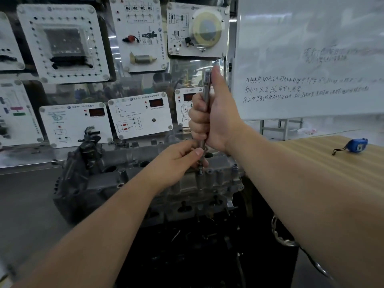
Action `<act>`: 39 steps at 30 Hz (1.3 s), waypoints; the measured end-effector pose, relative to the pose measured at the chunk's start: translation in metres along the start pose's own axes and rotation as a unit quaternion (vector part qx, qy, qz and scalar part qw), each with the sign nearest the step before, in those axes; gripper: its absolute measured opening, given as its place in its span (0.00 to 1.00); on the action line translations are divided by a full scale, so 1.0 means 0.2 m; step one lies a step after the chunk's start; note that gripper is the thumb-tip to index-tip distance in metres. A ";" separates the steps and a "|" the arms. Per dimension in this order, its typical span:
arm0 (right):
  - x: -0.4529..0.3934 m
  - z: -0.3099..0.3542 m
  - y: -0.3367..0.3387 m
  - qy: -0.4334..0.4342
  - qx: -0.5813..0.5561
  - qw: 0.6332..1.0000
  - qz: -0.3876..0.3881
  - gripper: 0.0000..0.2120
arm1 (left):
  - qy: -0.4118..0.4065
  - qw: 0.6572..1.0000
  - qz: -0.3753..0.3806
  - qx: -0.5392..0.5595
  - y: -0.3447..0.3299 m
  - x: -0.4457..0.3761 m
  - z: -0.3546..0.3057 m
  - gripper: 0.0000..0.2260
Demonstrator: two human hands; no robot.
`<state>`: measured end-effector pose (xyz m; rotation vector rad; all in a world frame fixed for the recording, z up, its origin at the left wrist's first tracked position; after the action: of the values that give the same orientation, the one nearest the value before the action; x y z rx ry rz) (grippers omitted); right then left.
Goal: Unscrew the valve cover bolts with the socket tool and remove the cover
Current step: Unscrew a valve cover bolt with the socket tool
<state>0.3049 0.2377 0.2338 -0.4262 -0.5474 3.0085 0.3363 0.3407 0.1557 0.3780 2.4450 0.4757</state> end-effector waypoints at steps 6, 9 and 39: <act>0.02 0.02 -0.01 0.006 0.059 0.996 -0.068 0.33 | -0.023 0.999 -0.017 -0.021 0.00 0.00 -0.01 0.07; 0.04 0.11 -0.05 0.050 0.033 0.991 -0.119 0.23 | -0.021 0.999 -0.028 -0.016 0.00 0.00 -0.01 0.07; 0.03 0.08 -0.09 0.272 0.156 0.934 -0.170 0.20 | -0.015 0.999 -0.043 -0.007 0.01 0.00 0.00 0.09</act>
<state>0.2953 0.2501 0.2538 -0.9739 -0.0793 2.4240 0.3366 0.3424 0.1555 0.2719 2.4175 0.4466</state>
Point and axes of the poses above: each hand's wrist, its own x-axis away from the middle knuckle, its own y-axis out of the back of the hand, z = x × y, the point moved 5 cm from there along -x, towards the middle knuckle, and after that the axes turned 14 degrees about -z, right-handed, at the moved point
